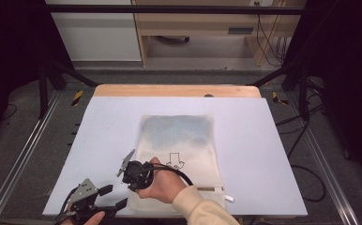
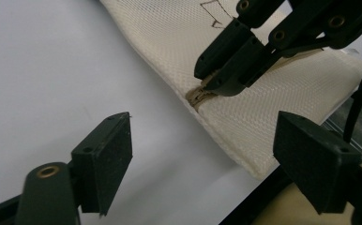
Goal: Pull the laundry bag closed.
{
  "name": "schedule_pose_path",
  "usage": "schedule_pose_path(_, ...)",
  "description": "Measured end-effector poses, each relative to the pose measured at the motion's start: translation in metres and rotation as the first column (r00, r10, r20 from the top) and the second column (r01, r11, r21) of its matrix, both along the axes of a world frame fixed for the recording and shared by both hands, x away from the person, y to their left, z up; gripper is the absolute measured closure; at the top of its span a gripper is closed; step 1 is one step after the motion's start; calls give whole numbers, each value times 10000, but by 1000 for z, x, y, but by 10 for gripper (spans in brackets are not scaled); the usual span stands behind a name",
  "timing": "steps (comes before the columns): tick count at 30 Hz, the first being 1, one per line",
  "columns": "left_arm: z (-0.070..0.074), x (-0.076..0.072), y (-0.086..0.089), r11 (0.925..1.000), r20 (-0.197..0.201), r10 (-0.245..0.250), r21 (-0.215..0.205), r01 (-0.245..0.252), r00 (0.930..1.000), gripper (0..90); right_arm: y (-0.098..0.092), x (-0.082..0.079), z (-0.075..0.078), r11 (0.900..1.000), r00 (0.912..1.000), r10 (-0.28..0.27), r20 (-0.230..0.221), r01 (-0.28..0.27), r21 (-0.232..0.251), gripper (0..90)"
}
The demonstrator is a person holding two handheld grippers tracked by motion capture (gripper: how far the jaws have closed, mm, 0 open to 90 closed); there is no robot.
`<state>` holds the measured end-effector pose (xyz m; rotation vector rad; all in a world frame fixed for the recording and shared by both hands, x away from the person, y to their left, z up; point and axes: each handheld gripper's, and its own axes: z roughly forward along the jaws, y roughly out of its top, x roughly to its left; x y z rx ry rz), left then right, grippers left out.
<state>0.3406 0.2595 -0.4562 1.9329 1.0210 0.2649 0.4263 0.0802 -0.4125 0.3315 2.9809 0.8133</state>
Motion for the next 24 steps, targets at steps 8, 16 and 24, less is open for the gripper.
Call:
schedule_pose_path(8,-6,17,-14,9986,-471,-377,-390,358,9982,282,-7,1,8,9996,10000,57,73,-59,264,818)
schedule_pose_path(16,-12,33,-12,9920,-1102,-857,-1024,744,9902,361,-7,3,9,9996,9999,47,144,-50,269,818)
schedule_pose_path(24,-18,36,-19,9869,-1363,-1346,-1077,1204,9815,427,-7,5,9,9995,9999,73,92,-76,316,819)
